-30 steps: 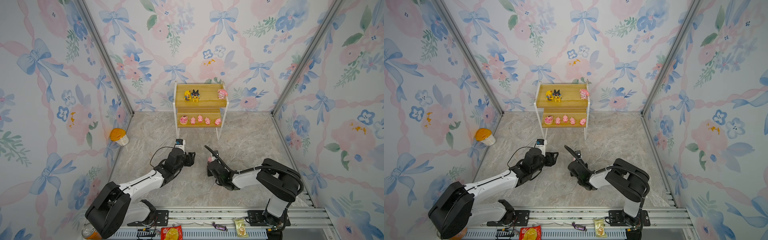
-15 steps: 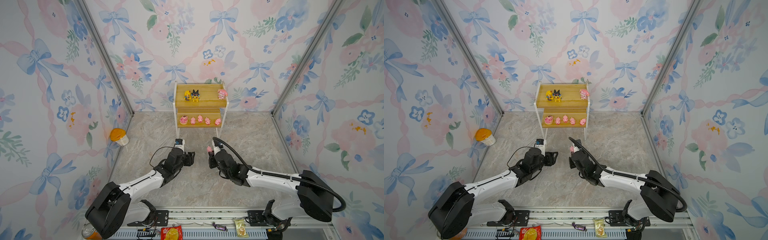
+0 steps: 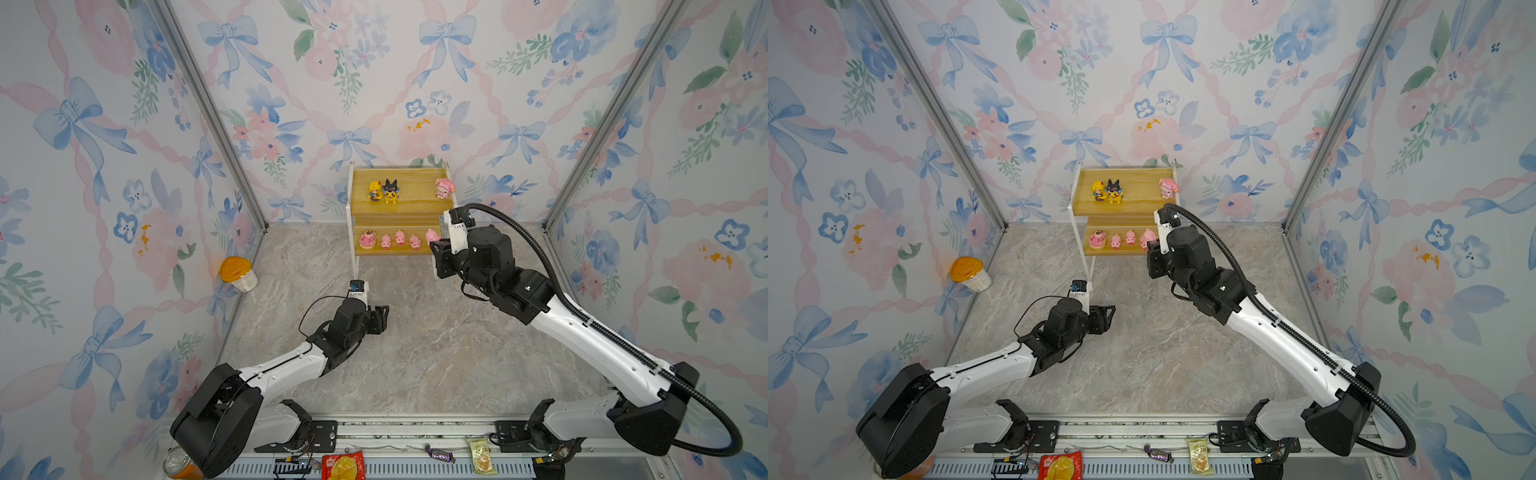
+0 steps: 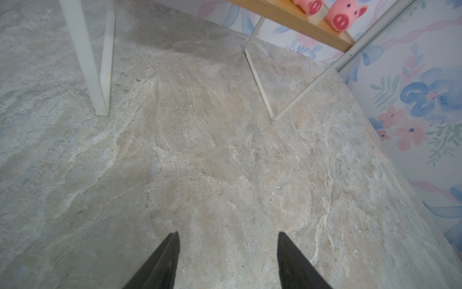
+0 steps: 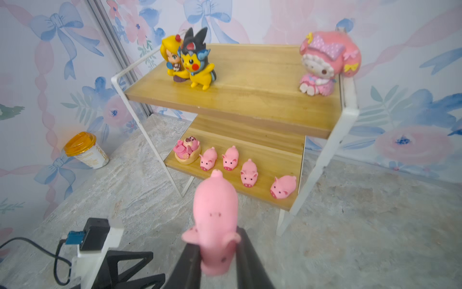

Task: Organize plastic toys on shelves
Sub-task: Place the plastic toy on the shelf.

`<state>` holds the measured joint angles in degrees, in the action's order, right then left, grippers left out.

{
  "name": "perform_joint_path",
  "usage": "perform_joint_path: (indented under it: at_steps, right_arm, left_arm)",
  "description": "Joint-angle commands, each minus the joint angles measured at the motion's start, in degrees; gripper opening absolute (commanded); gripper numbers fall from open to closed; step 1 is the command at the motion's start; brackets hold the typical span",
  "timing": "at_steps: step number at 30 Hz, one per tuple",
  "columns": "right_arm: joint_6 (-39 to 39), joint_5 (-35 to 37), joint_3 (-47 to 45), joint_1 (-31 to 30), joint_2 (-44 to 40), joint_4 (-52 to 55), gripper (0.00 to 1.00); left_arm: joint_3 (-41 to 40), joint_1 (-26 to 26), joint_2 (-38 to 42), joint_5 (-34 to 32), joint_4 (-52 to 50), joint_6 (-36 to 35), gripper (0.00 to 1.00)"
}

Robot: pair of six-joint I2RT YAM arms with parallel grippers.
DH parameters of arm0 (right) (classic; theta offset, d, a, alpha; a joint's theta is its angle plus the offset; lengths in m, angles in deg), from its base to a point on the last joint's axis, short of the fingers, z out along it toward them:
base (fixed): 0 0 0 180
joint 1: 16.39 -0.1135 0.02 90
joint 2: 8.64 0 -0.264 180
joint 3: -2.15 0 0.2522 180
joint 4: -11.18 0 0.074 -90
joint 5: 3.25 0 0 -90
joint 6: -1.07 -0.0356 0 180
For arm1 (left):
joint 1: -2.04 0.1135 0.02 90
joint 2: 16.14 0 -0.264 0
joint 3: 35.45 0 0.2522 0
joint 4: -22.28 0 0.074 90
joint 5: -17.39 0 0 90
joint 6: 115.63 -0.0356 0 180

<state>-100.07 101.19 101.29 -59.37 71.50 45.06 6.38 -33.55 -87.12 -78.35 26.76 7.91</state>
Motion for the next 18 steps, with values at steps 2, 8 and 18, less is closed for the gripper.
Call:
perform_joint_path:
  at_steps: [2,8,18]
  right_arm:
    - [4.33,-3.36,7.86,1.87,6.08,6.62,0.25]
    - [5.60,-3.57,15.14,3.56,11.78,6.00,0.25]
    - [8.31,-0.70,20.92,3.58,17.99,3.09,0.25]
  left_arm:
    - [-0.55,0.11,0.14,-0.45,0.15,-1.48,0.63]
    - [-0.41,-0.50,-1.08,-0.37,0.37,-1.29,0.63]
    - [-0.56,-2.32,-2.17,-0.64,1.19,-0.36,0.63]
